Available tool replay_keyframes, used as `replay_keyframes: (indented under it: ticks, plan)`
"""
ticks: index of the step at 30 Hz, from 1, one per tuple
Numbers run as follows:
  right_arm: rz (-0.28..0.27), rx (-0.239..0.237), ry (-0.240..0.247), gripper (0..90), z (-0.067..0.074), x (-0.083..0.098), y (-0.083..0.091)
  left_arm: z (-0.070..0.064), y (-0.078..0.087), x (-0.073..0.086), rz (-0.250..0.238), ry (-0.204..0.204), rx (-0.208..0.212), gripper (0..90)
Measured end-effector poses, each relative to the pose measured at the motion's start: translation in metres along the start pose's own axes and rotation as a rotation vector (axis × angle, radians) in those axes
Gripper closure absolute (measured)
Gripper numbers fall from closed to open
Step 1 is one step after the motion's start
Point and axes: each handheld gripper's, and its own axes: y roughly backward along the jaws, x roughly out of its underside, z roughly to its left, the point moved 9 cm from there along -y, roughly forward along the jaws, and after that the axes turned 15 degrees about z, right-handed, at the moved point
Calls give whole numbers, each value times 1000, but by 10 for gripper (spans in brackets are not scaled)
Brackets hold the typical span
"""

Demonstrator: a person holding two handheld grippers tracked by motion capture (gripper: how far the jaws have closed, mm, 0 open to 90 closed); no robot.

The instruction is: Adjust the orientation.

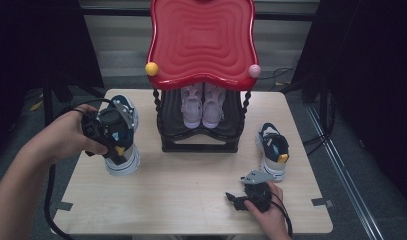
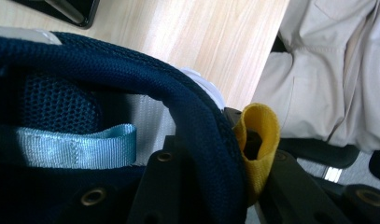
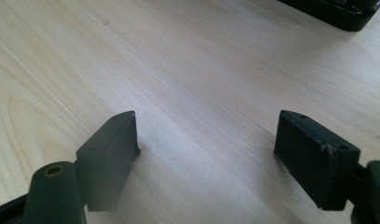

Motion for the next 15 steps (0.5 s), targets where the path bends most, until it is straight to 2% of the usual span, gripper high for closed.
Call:
replay_keyframes:
  ticks: [1, 5, 6, 8, 12, 15]
  plan:
    - [0, 0, 0, 210, 0, 0, 0, -1, 3, -1, -12, 4, -6, 768]
    - [0, 0, 0, 211, 0, 0, 0, -3, 16, -2, -6, -15, -16, 769]
    - [0, 0, 0, 210, 0, 0, 0, -3, 20, -3, -7, -9, -13, 768]
    - [0, 0, 0, 210, 0, 0, 0, -3, 25, -3, -6, -27, -24, 768]
    - [0, 0, 0, 211, 0, 0, 0, -3, 35, -3, -14, -27, -36, 768]
    - [0, 0, 0, 211, 0, 0, 0, -4, 40, -3, -7, -21, -30, 769]
